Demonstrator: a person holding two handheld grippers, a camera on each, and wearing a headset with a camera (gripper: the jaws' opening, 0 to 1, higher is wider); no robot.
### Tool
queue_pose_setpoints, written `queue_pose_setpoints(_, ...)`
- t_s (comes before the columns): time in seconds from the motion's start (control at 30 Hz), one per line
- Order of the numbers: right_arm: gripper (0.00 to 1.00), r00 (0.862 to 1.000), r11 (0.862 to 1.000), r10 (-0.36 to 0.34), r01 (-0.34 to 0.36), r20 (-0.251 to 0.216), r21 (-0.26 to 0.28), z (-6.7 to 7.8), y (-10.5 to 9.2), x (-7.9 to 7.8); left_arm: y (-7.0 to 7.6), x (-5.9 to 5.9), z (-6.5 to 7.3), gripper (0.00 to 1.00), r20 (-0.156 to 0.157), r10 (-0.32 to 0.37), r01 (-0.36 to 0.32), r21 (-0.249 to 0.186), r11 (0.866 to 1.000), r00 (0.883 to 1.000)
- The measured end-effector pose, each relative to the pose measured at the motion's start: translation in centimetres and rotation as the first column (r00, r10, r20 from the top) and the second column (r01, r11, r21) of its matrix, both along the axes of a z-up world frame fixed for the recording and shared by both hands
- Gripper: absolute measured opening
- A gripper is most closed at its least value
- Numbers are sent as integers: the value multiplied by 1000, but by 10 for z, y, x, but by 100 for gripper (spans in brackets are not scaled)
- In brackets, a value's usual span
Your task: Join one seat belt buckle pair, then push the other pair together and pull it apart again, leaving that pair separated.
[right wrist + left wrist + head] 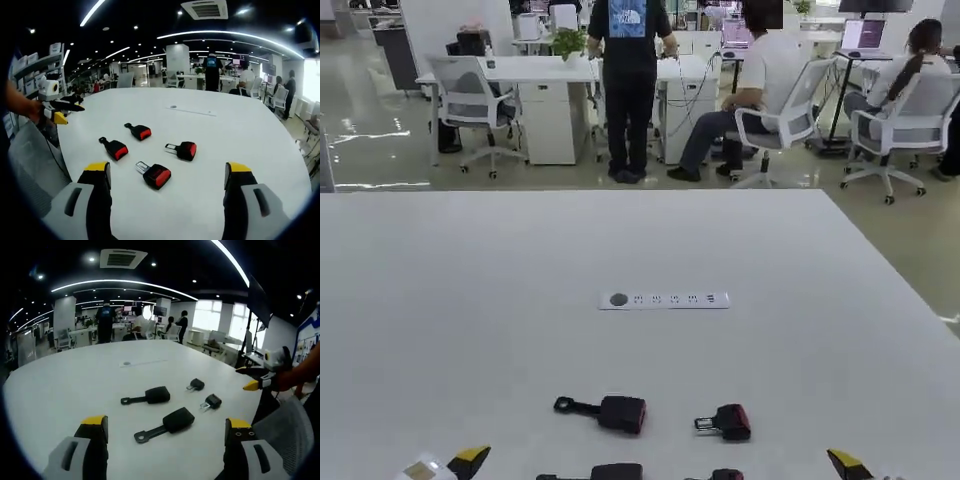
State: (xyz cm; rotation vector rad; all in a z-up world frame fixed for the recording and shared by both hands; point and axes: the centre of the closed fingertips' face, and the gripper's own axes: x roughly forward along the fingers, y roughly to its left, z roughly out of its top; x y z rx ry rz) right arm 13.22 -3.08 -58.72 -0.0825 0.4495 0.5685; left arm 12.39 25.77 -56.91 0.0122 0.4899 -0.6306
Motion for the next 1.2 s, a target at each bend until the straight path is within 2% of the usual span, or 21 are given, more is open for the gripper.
queue_pose_setpoints(0.3,92,998,998,55,-56,-18,-22,-6,11,-9,-6,-5,-6,97,-16,-15,15,4,1000,1000)
queue_pose_setpoints(0.4,92,998,997,66,-67,-24,-23,-9,12,-9,-7,-5,-10,97,-17,-24,24,8,1000,1000)
queue_pose_setpoints(0.5,90,996,996,80,-81,-36,-24,-10,15,-9,-9,-5,-8,95,-7,-37,37,6,999,999)
queue_pose_setpoints(0.6,90,996,996,85,-86,-38,-23,-10,16,-8,-11,-5,-12,95,-19,-43,43,6,999,999)
queue_pose_setpoints(0.87,91,996,997,74,-74,-39,-8,-12,17,-4,-10,-1,-12,97,-25,-35,35,-3,999,999)
queue_pose_setpoints(1.2,92,999,1000,28,-28,-17,15,-4,10,8,-11,7,-1,99,-11,-8,8,-21,1000,1000)
